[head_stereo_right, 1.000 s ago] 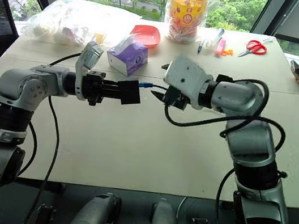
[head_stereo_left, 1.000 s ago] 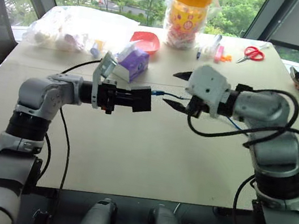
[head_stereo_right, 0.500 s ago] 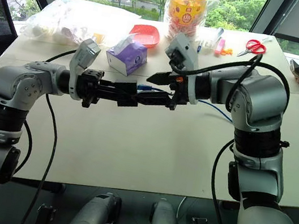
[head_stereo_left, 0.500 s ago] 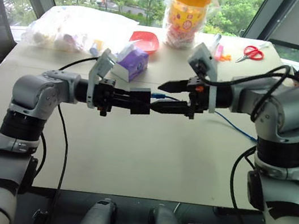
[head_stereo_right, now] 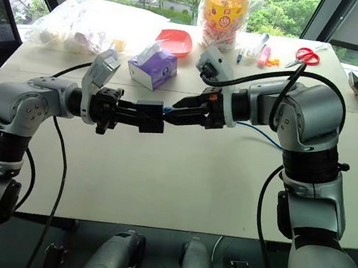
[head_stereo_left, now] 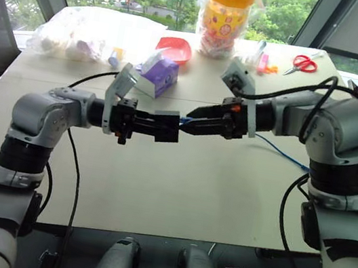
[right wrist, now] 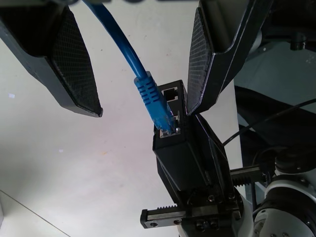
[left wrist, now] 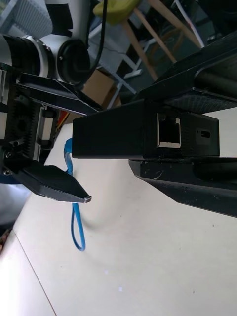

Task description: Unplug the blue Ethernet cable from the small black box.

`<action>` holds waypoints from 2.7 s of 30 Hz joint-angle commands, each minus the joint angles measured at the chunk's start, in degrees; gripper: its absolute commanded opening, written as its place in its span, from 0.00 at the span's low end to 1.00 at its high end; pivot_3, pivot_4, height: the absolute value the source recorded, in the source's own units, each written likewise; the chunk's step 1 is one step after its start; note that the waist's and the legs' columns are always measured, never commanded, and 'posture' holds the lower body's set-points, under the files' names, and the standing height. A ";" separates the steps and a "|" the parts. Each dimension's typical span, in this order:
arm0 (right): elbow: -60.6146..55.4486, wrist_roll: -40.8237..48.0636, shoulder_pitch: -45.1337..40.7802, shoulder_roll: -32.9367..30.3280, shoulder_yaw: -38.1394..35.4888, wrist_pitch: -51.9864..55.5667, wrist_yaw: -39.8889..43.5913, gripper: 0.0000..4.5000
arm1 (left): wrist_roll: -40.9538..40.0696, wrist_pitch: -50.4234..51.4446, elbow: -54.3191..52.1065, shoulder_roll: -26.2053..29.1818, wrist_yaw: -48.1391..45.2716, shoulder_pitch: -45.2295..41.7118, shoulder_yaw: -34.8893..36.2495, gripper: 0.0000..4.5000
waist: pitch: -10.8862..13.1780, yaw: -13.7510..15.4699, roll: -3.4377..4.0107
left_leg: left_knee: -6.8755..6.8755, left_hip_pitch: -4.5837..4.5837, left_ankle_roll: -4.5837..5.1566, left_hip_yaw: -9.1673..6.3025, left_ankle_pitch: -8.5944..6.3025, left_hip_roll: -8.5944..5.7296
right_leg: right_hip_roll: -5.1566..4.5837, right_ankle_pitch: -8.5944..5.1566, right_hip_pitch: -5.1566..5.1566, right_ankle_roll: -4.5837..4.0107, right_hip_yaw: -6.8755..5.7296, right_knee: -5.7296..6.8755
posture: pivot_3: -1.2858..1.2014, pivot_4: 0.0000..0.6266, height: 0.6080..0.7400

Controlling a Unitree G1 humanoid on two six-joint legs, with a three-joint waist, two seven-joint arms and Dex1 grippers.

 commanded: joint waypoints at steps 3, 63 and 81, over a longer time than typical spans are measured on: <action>-1.12 3.05 -2.05 -1.04 -1.02 0.67 0.09 0.63 | -0.88 -0.41 -1.75 0.95 -0.82 -0.22 0.28 0.11 | 0.00 0.02 0.00 | 0.00 0.00 0.00 0.00 0.00 0.01 | 0.01 0.00 0.00 0.00 0.00 0.00 | 0.52 0.24 1.00; 26.86 -24.85 10.16 5.60 -3.26 -35.12 -37.46 0.49 | 24.86 -43.71 16.43 -13.52 16.56 3.78 -4.36 0.11 | 0.07 1.58 -0.10 | 0.21 -0.96 -0.34 0.17 0.25 0.00 | -0.04 0.06 -0.94 0.00 0.04 0.05 | 0.52 0.24 1.00; -17.25 -4.68 30.91 3.10 -13.70 -8.91 -30.64 0.95 | 31.39 -60.87 34.81 -22.51 21.95 5.00 -4.28 0.35 | 0.06 1.55 -0.09 | 0.89 -0.79 0.34 0.14 -0.05 -0.05 | -0.02 0.29 -0.39 0.30 0.02 0.14 | 0.52 0.24 1.00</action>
